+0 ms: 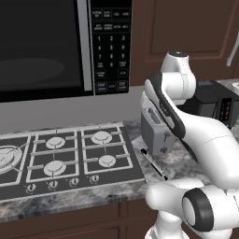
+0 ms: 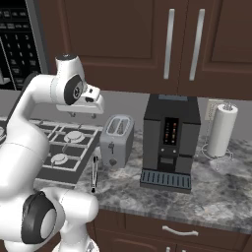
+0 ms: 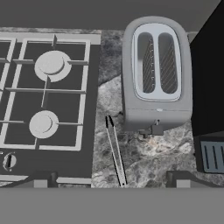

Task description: Pick up the tongs from the counter and place them near the plate next to the oven.

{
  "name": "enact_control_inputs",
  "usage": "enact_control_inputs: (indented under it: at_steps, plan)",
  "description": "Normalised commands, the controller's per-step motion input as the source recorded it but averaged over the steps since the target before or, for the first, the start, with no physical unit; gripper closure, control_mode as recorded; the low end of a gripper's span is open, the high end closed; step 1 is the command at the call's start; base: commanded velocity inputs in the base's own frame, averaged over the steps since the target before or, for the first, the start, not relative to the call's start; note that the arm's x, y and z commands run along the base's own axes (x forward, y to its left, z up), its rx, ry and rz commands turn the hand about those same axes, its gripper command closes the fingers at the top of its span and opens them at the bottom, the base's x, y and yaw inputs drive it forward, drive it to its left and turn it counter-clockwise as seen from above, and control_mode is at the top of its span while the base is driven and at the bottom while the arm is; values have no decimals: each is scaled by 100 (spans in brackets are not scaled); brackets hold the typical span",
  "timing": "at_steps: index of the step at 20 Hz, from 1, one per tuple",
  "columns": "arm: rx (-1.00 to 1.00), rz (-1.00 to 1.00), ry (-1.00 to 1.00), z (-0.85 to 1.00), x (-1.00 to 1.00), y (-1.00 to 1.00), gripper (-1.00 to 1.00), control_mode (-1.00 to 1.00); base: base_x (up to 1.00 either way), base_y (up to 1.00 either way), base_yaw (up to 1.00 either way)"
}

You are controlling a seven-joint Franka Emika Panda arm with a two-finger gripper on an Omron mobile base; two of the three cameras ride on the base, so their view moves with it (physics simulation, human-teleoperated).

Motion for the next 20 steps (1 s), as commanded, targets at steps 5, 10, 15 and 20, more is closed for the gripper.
enact_control_inputs:
  at_steps: [5,10,15,20]
  plan:
    - [0,0,0,0,0,0,-100,-100,0,0,0]
    - [0,0,0,0,0,0,-100,-100,0,0,0]
    - [0,0,-1,0,-3,0,-100,-100,0,0,0]
    - [-1,0,1,-2,0,2,-100,-100,0,0,0]
